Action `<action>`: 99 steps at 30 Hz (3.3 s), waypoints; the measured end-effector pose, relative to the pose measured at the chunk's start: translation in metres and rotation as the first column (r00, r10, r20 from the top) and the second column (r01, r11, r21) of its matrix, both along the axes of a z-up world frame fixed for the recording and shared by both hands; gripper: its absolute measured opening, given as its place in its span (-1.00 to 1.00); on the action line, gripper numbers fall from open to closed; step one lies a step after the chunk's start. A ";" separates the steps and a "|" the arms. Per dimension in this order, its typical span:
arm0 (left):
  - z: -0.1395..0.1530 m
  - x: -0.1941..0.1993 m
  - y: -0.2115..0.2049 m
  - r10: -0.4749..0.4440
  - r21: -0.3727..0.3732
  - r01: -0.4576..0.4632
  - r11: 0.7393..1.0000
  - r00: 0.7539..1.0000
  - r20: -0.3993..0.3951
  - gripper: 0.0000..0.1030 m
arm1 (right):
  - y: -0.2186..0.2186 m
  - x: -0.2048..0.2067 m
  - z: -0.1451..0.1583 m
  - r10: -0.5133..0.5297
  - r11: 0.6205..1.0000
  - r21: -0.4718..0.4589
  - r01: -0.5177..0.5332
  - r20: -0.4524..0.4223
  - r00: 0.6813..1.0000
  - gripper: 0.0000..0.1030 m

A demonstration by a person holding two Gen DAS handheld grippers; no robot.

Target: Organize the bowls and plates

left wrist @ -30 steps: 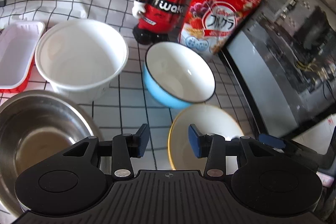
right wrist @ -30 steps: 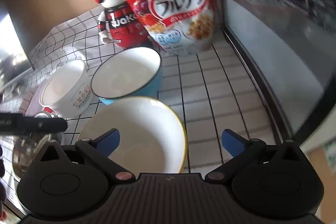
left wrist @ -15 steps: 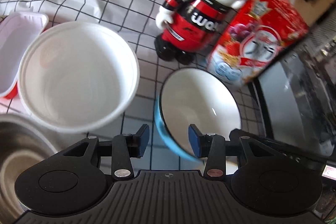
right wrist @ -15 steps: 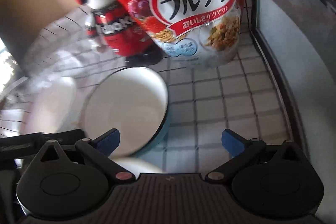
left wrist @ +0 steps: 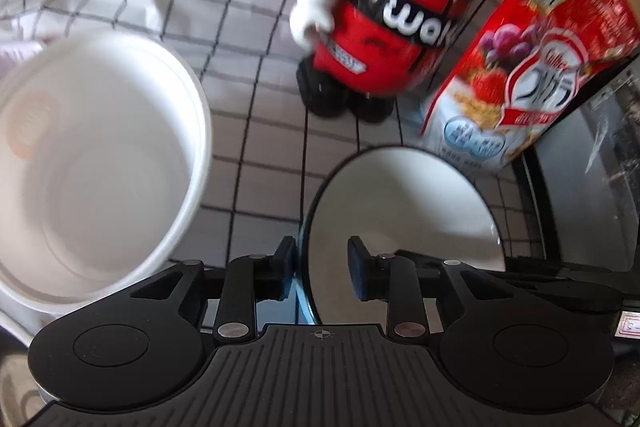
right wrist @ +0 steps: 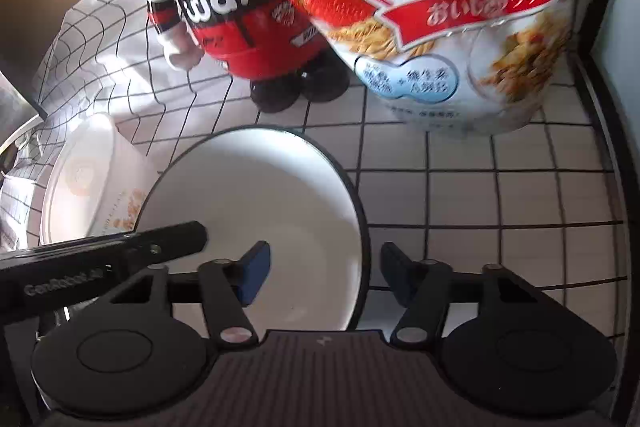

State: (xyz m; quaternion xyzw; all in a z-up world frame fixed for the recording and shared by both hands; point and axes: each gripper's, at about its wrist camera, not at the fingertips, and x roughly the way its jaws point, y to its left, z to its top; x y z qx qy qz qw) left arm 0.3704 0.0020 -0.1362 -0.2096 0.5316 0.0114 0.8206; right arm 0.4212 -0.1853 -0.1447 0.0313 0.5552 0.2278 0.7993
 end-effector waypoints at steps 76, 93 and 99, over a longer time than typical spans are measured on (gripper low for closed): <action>0.055 -0.105 -0.046 -0.411 0.047 0.414 0.909 0.909 -0.066 -0.64 | -0.044 -0.144 0.042 -0.075 0.997 0.018 0.076 -0.045 0.996 0.10; 0.068 -0.107 -0.036 -0.398 0.042 0.400 0.916 0.916 -0.049 -0.63 | -0.049 -0.142 0.048 -0.064 0.998 0.027 0.065 -0.044 0.997 0.24; 0.082 -0.108 -0.029 -0.393 0.047 0.393 0.918 0.920 0.000 -0.60 | -0.054 -0.142 0.056 -0.090 0.995 0.045 0.092 -0.047 0.995 0.34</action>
